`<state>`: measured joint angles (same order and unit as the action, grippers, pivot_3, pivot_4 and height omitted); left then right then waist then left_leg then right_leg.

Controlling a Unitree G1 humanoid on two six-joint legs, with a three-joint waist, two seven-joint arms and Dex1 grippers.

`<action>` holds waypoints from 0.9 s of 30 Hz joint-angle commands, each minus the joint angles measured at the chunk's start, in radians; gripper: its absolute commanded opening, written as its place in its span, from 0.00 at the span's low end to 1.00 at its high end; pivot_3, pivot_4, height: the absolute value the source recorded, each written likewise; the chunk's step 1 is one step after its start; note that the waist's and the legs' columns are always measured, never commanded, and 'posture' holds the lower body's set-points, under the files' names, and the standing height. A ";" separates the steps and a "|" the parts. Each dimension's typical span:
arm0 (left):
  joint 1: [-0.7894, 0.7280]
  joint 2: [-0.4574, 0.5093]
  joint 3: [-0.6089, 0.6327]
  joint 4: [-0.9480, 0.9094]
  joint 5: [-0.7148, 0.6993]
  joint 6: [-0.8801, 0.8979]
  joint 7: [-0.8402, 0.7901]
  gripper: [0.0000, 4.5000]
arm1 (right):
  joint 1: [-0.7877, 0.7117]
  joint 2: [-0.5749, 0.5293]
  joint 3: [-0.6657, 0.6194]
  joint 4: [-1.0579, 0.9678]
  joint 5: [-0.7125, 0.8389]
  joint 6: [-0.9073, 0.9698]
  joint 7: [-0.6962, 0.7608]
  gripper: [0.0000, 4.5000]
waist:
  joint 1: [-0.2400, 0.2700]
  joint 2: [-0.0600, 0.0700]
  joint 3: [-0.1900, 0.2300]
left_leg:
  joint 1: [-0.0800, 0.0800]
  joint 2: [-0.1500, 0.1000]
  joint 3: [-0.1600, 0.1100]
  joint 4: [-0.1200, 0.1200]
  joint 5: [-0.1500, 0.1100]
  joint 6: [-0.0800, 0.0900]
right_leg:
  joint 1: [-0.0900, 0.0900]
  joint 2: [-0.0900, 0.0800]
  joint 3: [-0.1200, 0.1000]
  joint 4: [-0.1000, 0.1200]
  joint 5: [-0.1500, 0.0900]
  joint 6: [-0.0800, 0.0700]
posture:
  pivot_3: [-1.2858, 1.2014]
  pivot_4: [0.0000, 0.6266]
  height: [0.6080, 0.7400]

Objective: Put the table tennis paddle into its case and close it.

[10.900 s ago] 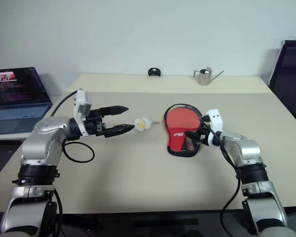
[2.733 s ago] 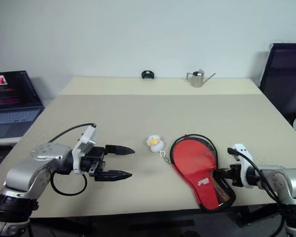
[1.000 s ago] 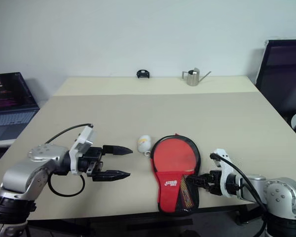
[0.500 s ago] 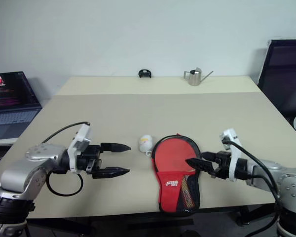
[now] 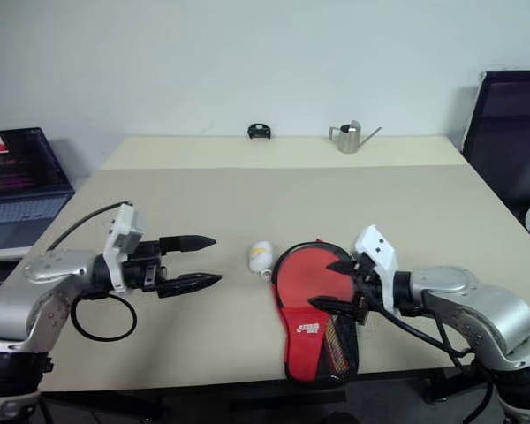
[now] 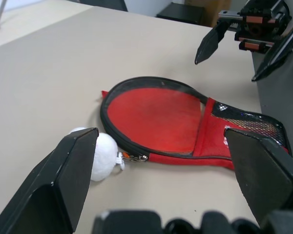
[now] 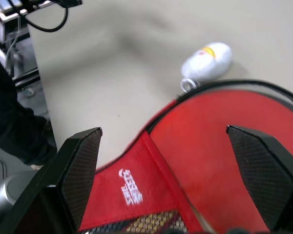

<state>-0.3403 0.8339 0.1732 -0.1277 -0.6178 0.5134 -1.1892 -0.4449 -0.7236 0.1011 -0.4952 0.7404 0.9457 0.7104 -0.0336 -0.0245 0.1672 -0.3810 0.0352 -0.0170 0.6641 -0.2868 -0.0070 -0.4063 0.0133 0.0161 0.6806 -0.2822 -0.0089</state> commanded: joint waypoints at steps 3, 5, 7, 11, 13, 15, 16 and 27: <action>0.005 0.023 0.046 -0.019 0.010 -0.009 0.038 1.00 | -0.041 0.094 0.104 0.137 -0.139 -0.112 0.003 1.00 | 0.004 0.000 0.000 | 0.000 0.000 -0.001 0.000 0.000 0.000 | 0.000 0.000 -0.001 0.000 0.000 -0.001 | 0.52 0.24 1.00; -0.006 0.021 0.033 -0.001 0.034 -0.020 0.054 1.00 | -0.033 0.117 0.143 0.205 -0.200 -0.162 0.014 1.00 | 0.004 0.000 0.000 | 0.000 0.000 0.000 0.000 0.000 0.000 | 0.000 0.000 -0.001 0.000 0.000 -0.001 | 0.52 0.24 1.00; -0.021 0.021 0.015 0.019 0.065 -0.034 0.065 1.00 | -0.027 0.143 0.176 0.275 -0.261 -0.210 0.012 1.00 | 0.007 0.000 0.000 | -0.001 -0.001 0.000 0.000 0.000 0.000 | 0.000 -0.001 -0.001 0.000 0.000 -0.001 | 0.52 0.24 1.00; -0.049 0.011 -0.001 0.041 0.083 -0.039 0.067 1.00 | -0.024 0.172 0.208 0.382 -0.365 -0.280 -0.001 1.00 | 0.007 0.000 0.000 | -0.001 -0.001 0.000 0.000 0.000 0.000 | 0.000 -0.001 -0.001 0.000 0.000 -0.001 | 0.52 0.24 1.00; -0.067 0.009 -0.014 0.052 0.093 -0.043 0.064 1.00 | -0.012 0.164 0.221 0.413 -0.409 -0.309 0.012 1.00 | 0.007 0.000 0.000 | -0.001 -0.001 0.000 0.000 0.000 0.000 | 0.000 -0.001 0.000 0.000 0.000 -0.001 | 0.52 0.24 1.00; -0.094 0.007 -0.034 0.079 0.117 -0.053 0.068 1.00 | 0.005 0.156 0.226 0.423 -0.433 -0.319 0.026 1.00 | 0.006 0.000 0.000 | 0.000 -0.001 0.000 0.000 0.000 0.000 | 0.000 -0.001 -0.001 0.000 0.000 -0.001 | 0.52 0.24 1.00; -0.106 0.005 -0.041 0.093 0.125 -0.057 0.068 1.00 | 0.014 0.155 0.225 0.424 -0.442 -0.322 0.032 1.00 | 0.007 0.000 0.000 | 0.000 -0.001 0.000 0.000 0.000 0.000 | 0.000 -0.001 -0.001 0.001 0.000 -0.001 | 0.52 0.24 1.00; -0.326 -0.101 -0.214 0.394 0.365 -0.171 0.184 1.00 | 0.024 0.217 0.211 0.457 -0.496 -0.323 -0.004 1.00 | 0.020 -0.003 -0.002 | 0.001 -0.002 -0.002 0.001 0.000 0.000 | 0.002 -0.001 -0.003 0.002 0.000 -0.001 | 0.52 0.24 1.00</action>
<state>-0.6125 0.7538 -0.0034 0.2044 -0.3171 0.3976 -1.0514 -0.4356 -0.5204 0.2936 -0.0700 0.2697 0.5966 0.7200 -0.0133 -0.0271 0.1654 -0.3800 0.0301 -0.0199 0.6661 -0.2865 -0.0074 -0.4038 0.0121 0.0122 0.6823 -0.2816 -0.0095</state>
